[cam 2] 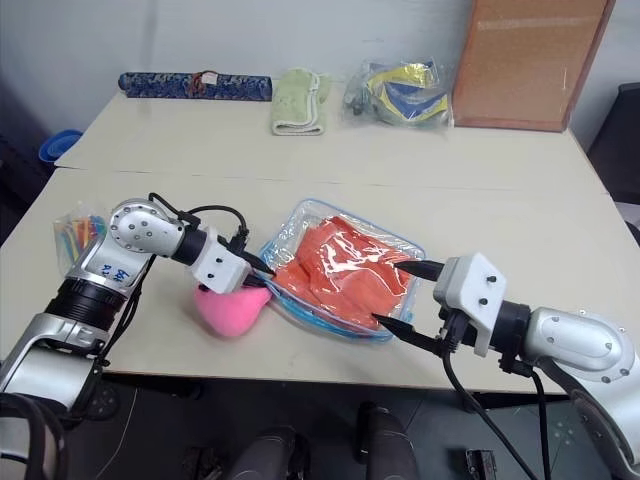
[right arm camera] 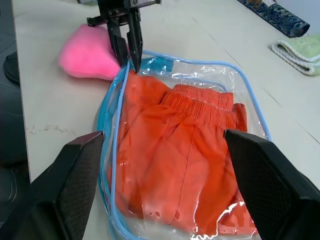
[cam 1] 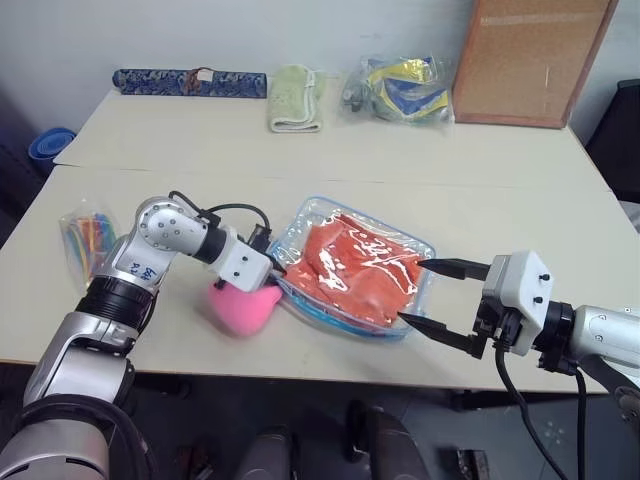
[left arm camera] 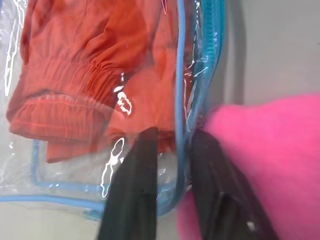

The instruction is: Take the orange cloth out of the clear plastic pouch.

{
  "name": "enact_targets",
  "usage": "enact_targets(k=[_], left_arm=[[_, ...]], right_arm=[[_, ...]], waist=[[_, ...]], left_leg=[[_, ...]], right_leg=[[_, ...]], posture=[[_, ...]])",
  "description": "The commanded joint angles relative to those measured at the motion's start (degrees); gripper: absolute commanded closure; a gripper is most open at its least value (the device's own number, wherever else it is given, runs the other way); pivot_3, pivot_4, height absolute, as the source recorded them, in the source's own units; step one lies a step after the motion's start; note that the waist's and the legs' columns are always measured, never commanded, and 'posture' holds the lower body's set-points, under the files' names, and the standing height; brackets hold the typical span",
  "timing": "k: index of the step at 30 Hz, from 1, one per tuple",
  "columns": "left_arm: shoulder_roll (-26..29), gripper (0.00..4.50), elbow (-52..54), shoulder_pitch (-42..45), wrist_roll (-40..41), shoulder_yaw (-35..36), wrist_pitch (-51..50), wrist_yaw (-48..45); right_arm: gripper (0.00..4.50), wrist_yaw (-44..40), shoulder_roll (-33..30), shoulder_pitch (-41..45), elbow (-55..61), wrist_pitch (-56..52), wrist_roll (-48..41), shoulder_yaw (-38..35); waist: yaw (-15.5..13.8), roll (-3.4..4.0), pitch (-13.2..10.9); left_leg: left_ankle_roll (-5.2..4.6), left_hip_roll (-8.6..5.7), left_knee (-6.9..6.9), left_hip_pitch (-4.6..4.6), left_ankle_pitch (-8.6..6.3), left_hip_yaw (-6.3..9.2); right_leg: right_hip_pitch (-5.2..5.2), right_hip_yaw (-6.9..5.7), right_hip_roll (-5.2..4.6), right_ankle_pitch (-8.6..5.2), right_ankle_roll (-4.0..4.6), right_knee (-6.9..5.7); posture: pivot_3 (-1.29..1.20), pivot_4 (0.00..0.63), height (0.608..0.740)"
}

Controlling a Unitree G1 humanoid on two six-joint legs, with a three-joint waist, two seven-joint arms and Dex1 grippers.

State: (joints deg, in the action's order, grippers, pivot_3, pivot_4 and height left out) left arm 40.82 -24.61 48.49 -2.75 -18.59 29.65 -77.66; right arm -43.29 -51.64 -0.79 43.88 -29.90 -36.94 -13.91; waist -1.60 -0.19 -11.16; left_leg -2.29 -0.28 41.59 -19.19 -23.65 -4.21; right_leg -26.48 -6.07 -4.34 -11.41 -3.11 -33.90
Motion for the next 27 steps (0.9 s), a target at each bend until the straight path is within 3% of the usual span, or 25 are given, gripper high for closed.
enact_targets(k=[1, 4, 20, 27], left_arm=[[1.3, 4.46, 7.5, -2.6, 7.7, 1.6, -14.0, -5.1], [0.6, 4.46, 13.4, -4.3, 12.2, 2.7, -29.4, -5.1], [-8.5, 4.46, 16.8, -2.5, 9.1, 5.6, -56.7, 14.8], [-14.4, 4.46, 23.6, -2.7, 8.8, 6.4, -69.8, 26.9]], right_arm=[[0.54, -0.3, 0.5, 0.2, 0.8, 1.0, 0.1, -0.7], [0.54, -0.2, 0.7, 0.3, 1.1, 0.9, 0.2, -0.3], [0.54, 0.3, 1.3, -0.9, 2.7, 0.6, 0.7, -0.6], [0.54, 2.2, 1.8, -0.9, 2.8, 1.8, 8.4, 6.7]], waist=[[0.1, 0.00, 0.0], [0.2, 0.00, 0.0], [0.0, 0.00, 0.0], [-0.1, -0.01, 0.0]], left_leg=[[0.00, 0.00, 0.00, 0.00, 0.00, 0.00], [0.00, 0.02, -0.01, 0.00, 0.00, 0.01], [0.01, 0.00, 0.00, 0.01, 0.01, 0.07], [0.01, -0.03, 0.00, 0.01, 0.01, 0.08]], right_leg=[[0.00, 0.01, 0.00, 0.00, 0.00, 0.00], [0.00, 0.01, 0.03, 0.00, 0.00, 0.00], [0.04, 0.04, 0.01, 0.00, 0.00, -0.01], [0.04, 0.04, -0.05, 0.00, -0.01, -0.02]], posture=[[0.00, 0.150, 0.740], [0.00, 0.150, 0.740], [0.00, 0.150, 0.740], [0.00, 0.150, 0.740]])
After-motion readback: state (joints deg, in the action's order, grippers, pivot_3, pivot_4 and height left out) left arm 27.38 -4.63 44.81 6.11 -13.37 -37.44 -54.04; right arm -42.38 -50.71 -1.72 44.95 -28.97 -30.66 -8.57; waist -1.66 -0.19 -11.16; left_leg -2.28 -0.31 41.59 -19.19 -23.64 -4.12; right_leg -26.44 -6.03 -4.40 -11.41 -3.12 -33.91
